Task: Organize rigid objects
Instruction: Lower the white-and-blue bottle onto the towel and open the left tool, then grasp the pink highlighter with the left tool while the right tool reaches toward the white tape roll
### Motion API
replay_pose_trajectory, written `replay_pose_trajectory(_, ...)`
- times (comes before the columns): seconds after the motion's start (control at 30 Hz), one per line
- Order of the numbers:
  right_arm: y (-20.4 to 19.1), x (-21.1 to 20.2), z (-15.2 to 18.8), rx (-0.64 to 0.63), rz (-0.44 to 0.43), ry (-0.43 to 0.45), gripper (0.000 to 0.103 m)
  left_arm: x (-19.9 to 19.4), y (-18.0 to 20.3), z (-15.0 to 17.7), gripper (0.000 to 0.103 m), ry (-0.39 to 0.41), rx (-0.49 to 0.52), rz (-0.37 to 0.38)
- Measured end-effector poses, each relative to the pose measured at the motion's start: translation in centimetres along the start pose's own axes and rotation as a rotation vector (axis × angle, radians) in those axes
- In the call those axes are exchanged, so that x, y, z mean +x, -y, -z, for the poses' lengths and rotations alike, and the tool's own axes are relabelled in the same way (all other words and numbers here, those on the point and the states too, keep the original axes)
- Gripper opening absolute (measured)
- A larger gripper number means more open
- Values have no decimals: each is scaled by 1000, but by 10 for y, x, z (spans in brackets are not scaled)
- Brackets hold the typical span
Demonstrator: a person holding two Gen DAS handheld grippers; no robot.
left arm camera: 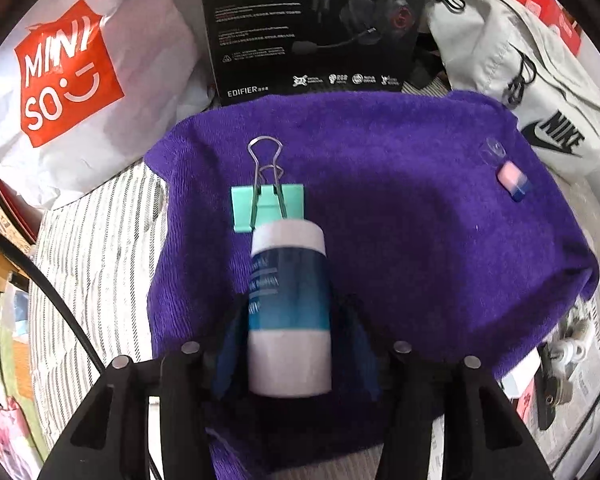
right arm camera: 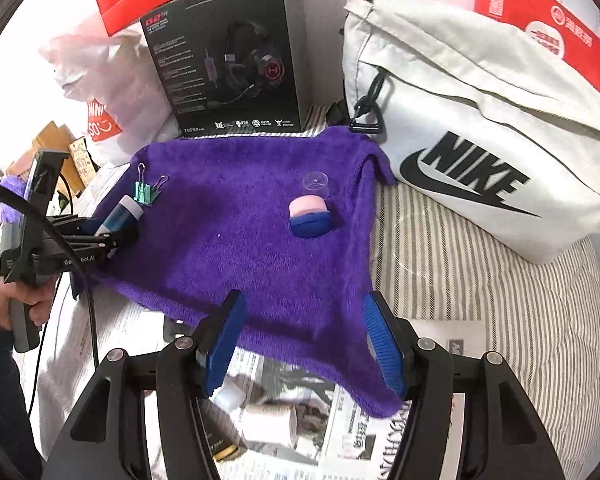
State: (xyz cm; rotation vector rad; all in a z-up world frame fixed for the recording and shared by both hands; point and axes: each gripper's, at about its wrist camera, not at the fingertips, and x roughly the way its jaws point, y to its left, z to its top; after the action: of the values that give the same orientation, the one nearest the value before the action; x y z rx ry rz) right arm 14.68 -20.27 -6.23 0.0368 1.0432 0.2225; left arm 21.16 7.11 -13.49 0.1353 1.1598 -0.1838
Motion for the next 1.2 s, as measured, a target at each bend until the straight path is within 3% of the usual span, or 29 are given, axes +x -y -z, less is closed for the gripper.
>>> replay_pose_trajectory(0.27,8,-21,21,18,-6,14,61,-16,5,16,50,-13,-21,-36)
replay_pose_trajectory(0.5,6,-34,41,33,-11,17,61,-61,25,31,50,67,-1,5)
replay_pose_trajectory(0.7,5,-43,56,49,-14,16,61,-89,58,55,50,112,46,99)
replay_pose_trajectory(1.0,7,-56,77,61,-4,15,61,-71,112,87,50,62,166,179)
replay_pose_trajectory(1.2,11,-60,92,82,5,7,62,-54,123,90,49,22,200,167)
